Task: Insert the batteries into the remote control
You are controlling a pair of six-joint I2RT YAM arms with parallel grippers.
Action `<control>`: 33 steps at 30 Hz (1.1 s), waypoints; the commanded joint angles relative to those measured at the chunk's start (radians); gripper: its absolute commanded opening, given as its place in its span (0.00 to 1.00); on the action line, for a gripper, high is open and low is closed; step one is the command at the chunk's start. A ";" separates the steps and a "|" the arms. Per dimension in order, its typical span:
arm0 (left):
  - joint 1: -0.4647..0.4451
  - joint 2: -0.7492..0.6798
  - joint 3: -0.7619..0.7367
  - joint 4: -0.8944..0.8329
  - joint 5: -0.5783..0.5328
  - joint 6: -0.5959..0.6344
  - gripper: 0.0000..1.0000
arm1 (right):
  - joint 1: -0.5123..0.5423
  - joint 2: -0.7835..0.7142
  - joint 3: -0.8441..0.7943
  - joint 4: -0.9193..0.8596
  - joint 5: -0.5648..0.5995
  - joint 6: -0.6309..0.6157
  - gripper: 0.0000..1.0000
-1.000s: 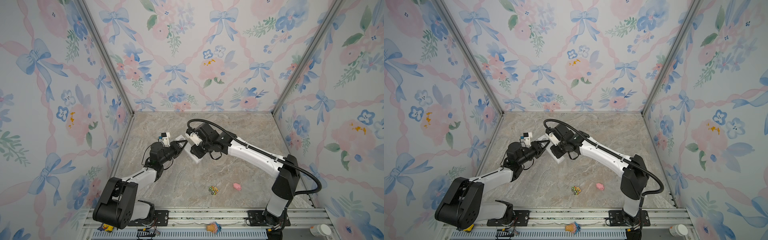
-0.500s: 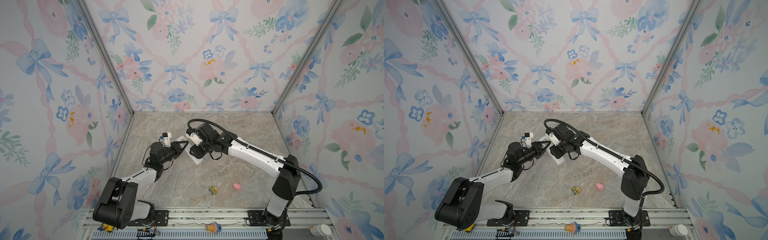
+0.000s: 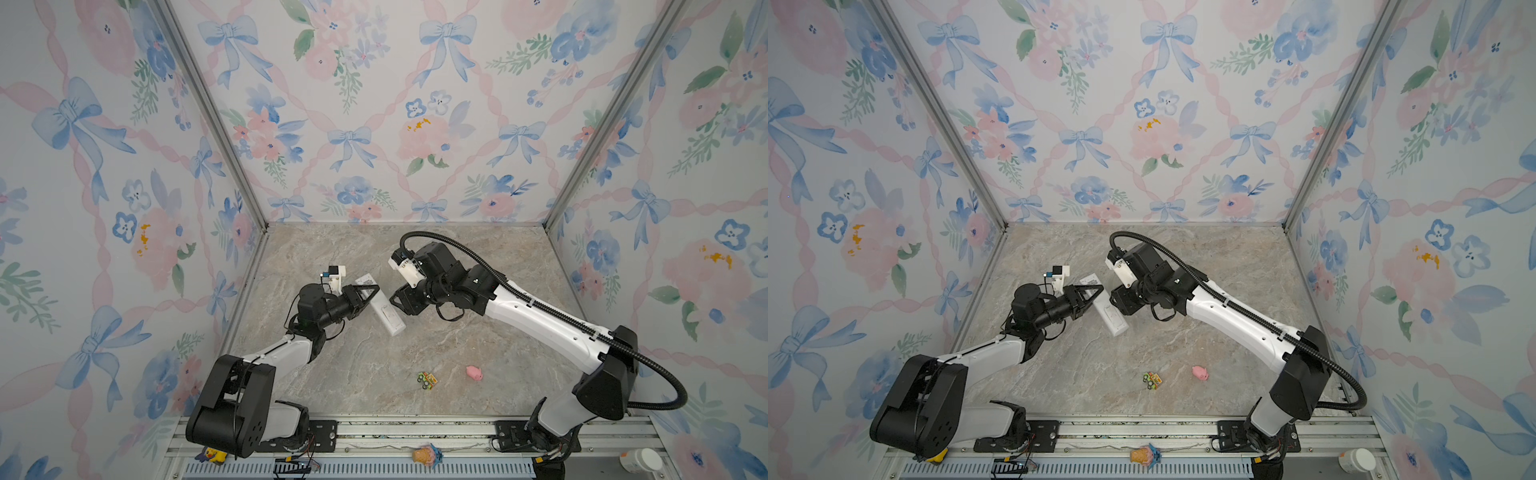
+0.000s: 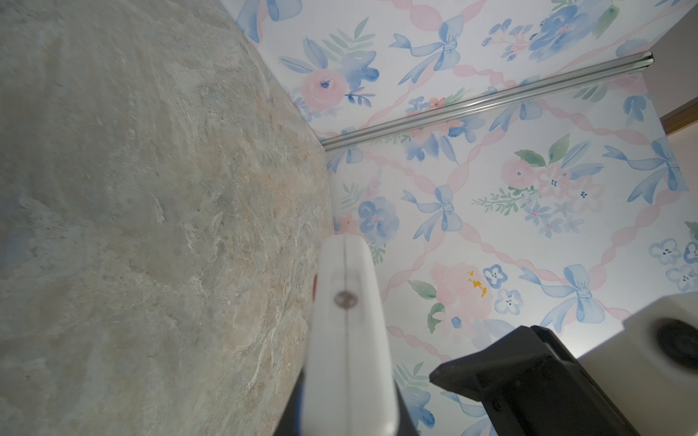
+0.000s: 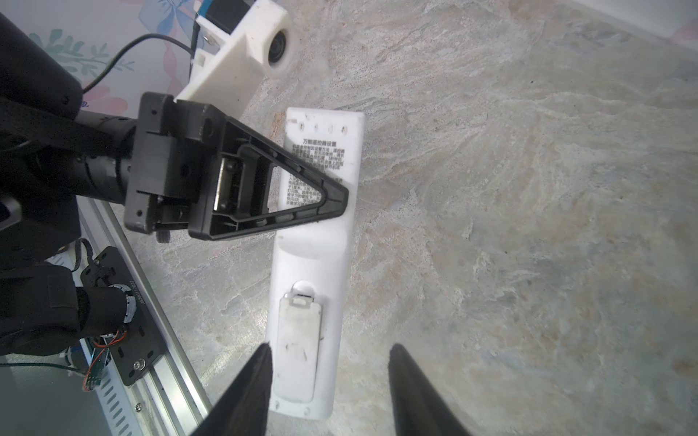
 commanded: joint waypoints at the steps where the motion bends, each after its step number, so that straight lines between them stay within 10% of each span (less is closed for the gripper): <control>1: 0.010 -0.030 0.009 0.045 0.038 0.029 0.00 | -0.006 0.004 -0.017 0.009 -0.018 0.023 0.51; 33: 0.020 -0.042 0.010 0.045 0.052 0.028 0.00 | 0.009 0.114 0.023 -0.027 -0.049 0.011 0.51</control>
